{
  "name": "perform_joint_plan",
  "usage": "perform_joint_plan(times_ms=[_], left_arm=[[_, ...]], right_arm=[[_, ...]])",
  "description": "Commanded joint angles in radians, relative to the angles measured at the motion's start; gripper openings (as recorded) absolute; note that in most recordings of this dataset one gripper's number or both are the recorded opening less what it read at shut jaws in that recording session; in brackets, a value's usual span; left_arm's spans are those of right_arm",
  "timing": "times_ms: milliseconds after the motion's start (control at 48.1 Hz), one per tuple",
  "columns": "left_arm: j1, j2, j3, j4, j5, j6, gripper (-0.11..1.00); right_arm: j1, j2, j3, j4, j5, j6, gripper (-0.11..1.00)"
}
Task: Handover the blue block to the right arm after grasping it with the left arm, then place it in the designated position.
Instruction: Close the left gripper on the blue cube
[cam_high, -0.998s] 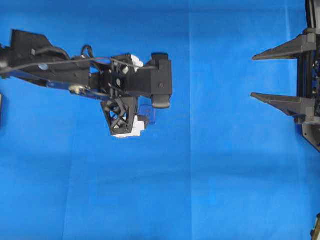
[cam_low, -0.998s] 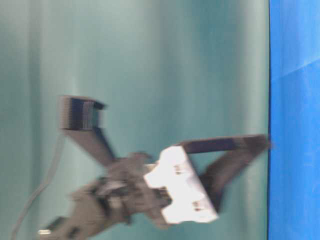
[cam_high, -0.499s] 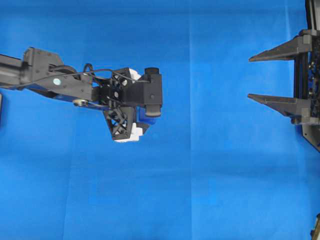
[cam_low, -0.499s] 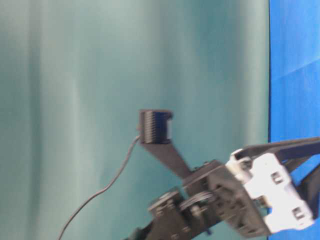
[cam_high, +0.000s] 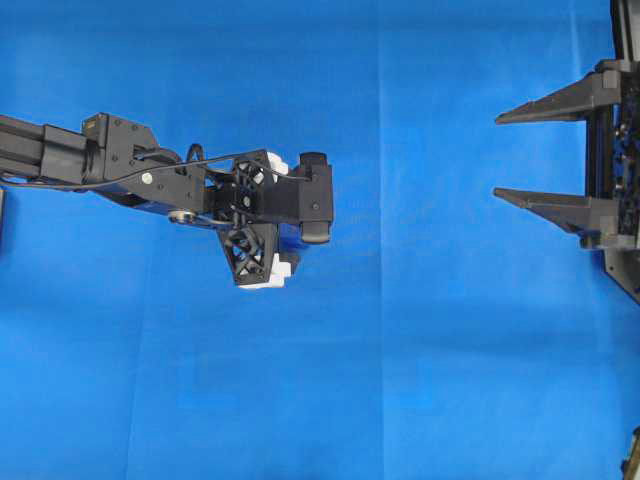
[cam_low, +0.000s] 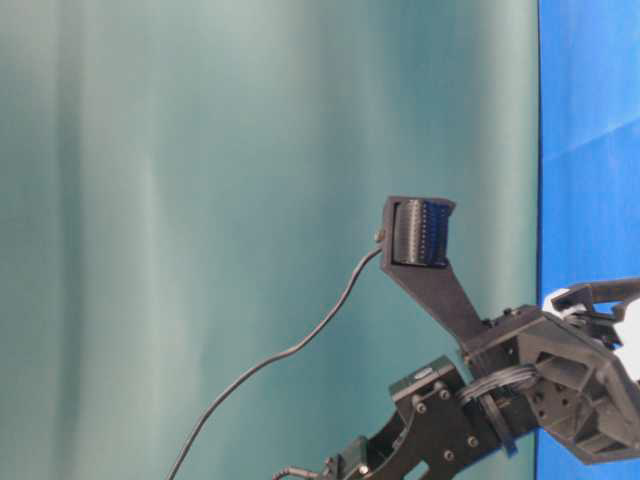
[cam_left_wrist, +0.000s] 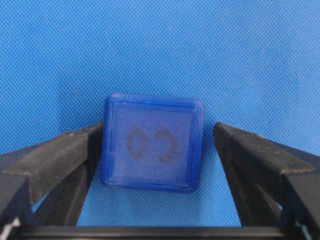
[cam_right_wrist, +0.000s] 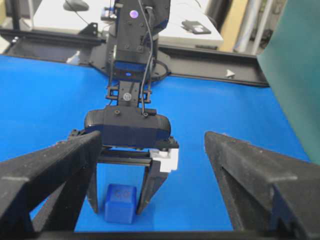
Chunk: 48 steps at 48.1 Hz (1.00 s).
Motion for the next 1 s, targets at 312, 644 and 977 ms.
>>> perform_joint_plan(times_ms=[312,644,977], left_arm=[[0.002,-0.021,-0.018,0.002,0.002,0.017,0.48],[0.003,-0.026,-0.018,0.002,0.026,0.009,0.48],[-0.009,-0.127,-0.04,0.002,0.147,0.005,0.48]], right_arm=[[-0.002,0.003,-0.023,0.003,-0.005,-0.002,0.96],[-0.002,0.005,-0.025,0.003,-0.005,-0.002,0.96],[-0.002,0.005,-0.026,0.003,-0.005,0.0,0.96]])
